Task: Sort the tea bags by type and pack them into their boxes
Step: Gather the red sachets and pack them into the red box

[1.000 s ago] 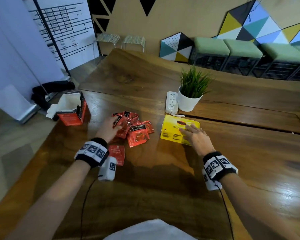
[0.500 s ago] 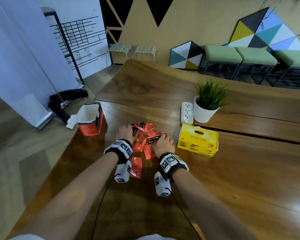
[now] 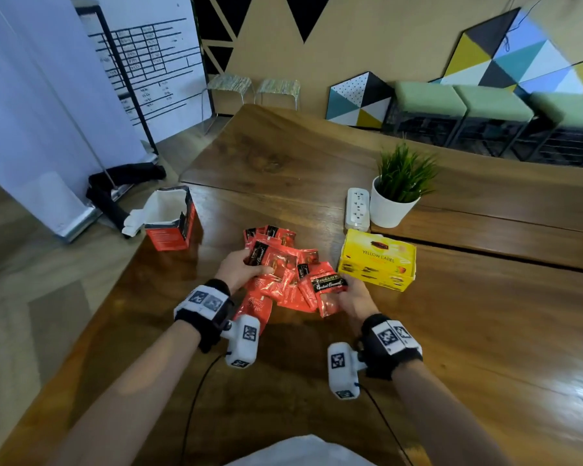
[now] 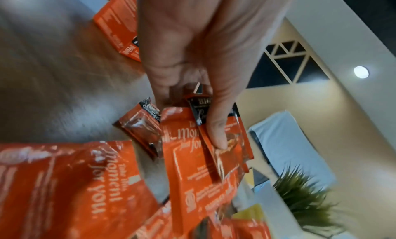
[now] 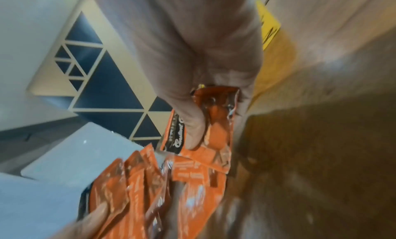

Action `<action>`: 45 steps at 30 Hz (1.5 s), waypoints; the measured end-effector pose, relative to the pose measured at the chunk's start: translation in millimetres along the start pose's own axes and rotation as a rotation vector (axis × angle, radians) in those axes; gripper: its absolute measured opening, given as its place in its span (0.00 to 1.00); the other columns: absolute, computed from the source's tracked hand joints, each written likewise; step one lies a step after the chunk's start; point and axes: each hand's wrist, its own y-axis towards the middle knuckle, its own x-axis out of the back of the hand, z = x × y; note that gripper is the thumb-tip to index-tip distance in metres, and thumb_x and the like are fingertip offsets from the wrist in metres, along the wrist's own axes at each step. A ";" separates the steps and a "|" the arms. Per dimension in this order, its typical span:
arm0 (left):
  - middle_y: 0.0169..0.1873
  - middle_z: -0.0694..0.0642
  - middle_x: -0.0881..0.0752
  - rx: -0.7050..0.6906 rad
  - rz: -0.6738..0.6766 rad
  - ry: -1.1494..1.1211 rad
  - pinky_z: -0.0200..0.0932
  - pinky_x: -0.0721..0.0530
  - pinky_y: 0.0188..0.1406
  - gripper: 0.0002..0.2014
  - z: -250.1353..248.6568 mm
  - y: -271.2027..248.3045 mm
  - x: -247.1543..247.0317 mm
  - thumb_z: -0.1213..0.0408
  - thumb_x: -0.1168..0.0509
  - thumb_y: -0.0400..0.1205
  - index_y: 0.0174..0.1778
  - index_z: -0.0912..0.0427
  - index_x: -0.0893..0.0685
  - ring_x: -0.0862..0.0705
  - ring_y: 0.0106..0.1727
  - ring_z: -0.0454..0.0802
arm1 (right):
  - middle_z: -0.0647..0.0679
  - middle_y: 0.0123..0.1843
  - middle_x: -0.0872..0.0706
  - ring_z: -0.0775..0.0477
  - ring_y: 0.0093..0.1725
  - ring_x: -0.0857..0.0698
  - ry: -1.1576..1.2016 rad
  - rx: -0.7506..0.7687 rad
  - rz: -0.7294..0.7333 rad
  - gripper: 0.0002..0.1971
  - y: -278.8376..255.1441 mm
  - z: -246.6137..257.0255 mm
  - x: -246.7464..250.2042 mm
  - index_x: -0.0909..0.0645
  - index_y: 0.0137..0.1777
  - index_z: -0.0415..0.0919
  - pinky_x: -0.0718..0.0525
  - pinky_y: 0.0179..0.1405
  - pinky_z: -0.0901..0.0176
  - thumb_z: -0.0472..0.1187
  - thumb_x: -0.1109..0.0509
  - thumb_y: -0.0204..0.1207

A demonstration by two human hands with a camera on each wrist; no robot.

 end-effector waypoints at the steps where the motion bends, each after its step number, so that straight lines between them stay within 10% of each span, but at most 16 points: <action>1: 0.55 0.59 0.13 0.012 0.041 -0.080 0.51 0.16 0.54 0.21 -4.3 -7.4 0.5 0.63 0.24 0.70 0.58 0.59 0.18 0.13 0.53 0.55 | 0.45 0.49 0.13 0.47 0.47 0.14 0.053 0.016 0.027 0.19 -7.6 -0.9 10.3 0.22 0.61 0.33 0.15 0.50 0.56 0.28 0.26 0.70; 4: 0.56 0.60 0.13 0.003 0.172 -0.253 0.58 0.18 0.60 0.23 -12.1 -22.2 -0.3 0.64 0.26 0.71 0.63 0.60 0.21 0.13 0.55 0.57 | 0.45 0.48 0.14 0.55 0.41 0.15 0.188 0.085 0.105 0.15 -35.5 3.4 37.8 0.22 0.59 0.38 0.18 0.35 0.71 0.30 0.29 0.74; 9: 0.56 0.61 0.13 0.002 0.263 -0.336 0.61 0.19 0.62 0.24 -24.2 -36.8 -14.8 0.68 0.27 0.72 0.65 0.59 0.22 0.14 0.57 0.59 | 0.43 0.51 0.10 0.44 0.50 0.12 0.395 0.149 0.109 0.08 -64.1 10.4 56.5 0.18 0.52 0.47 0.17 0.54 0.46 0.40 0.28 0.73; 14: 0.65 0.59 0.19 0.000 0.384 -0.188 0.57 0.21 0.66 0.39 -40.0 -42.8 -34.4 0.68 0.22 0.67 0.75 0.56 0.31 0.19 0.66 0.56 | 0.42 0.53 0.11 0.44 0.53 0.12 0.402 0.240 0.135 0.13 -66.3 26.1 60.1 0.18 0.54 0.46 0.16 0.56 0.51 0.39 0.26 0.70; 19: 0.58 0.40 0.23 0.019 0.411 -0.195 0.41 0.19 0.54 0.39 -54.5 -50.1 -39.0 0.79 0.30 0.72 0.78 0.55 0.37 0.19 0.51 0.38 | 0.41 0.52 0.11 0.42 0.51 0.12 0.453 0.223 0.098 0.12 -65.4 26.7 61.4 0.18 0.53 0.43 0.15 0.55 0.49 0.31 0.27 0.71; 23: 0.74 0.64 0.28 0.072 0.395 -0.290 0.59 0.32 0.75 0.54 -47.6 -52.8 -30.0 0.64 0.18 0.57 0.79 0.58 0.40 0.27 0.73 0.58 | 0.40 0.50 0.11 0.42 0.49 0.12 0.710 0.154 -0.057 0.13 -65.9 16.9 62.1 0.19 0.57 0.38 0.15 0.52 0.46 0.31 0.28 0.72; 26: 0.64 0.65 0.18 0.119 0.354 -0.342 0.56 0.27 0.72 0.39 -42.5 -58.0 -27.7 0.69 0.23 0.66 0.72 0.68 0.32 0.19 0.65 0.57 | 0.40 0.50 0.11 0.43 0.50 0.13 0.913 0.105 -0.083 0.12 -68.7 9.7 64.3 0.19 0.55 0.39 0.16 0.55 0.47 0.31 0.29 0.72; 31: 0.42 0.58 0.10 0.086 0.280 -0.382 0.37 0.14 0.35 0.16 -39.1 -56.9 -29.2 0.77 0.31 0.74 0.56 0.62 0.24 0.10 0.38 0.47 | 0.41 0.55 0.12 0.45 0.54 0.13 0.980 0.159 0.005 0.33 -73.6 2.1 68.2 0.22 0.65 0.38 0.16 0.58 0.51 0.42 0.18 0.58; 34: 0.43 0.57 0.11 0.040 0.280 -0.257 0.39 0.16 0.41 0.10 -45.9 -59.9 -30.6 0.72 0.29 0.74 0.50 0.63 0.18 0.11 0.40 0.46 | 0.45 0.51 0.09 0.48 0.51 0.11 0.783 0.303 0.042 0.39 -76.5 9.9 69.6 0.18 0.58 0.41 0.14 0.51 0.57 0.52 0.12 0.44; 40: 0.48 0.65 0.11 -0.017 0.334 -0.026 0.56 0.18 0.55 0.12 -66.3 -62.2 -33.0 0.68 0.26 0.72 0.50 0.64 0.17 0.13 0.48 0.64 | 0.44 0.49 0.10 0.48 0.50 0.11 0.274 0.483 0.127 0.13 -72.4 44.0 73.0 0.18 0.53 0.41 0.14 0.53 0.55 0.30 0.26 0.69; 45: 0.52 0.63 0.12 -0.030 0.312 -0.060 0.65 0.20 0.63 0.17 -75.1 -59.3 -24.3 0.68 0.26 0.71 0.55 0.61 0.18 0.13 0.54 0.62 | 0.44 0.50 0.10 0.43 0.52 0.12 0.581 0.437 -0.008 0.14 -67.1 38.2 72.2 0.18 0.53 0.46 0.14 0.54 0.51 0.30 0.27 0.70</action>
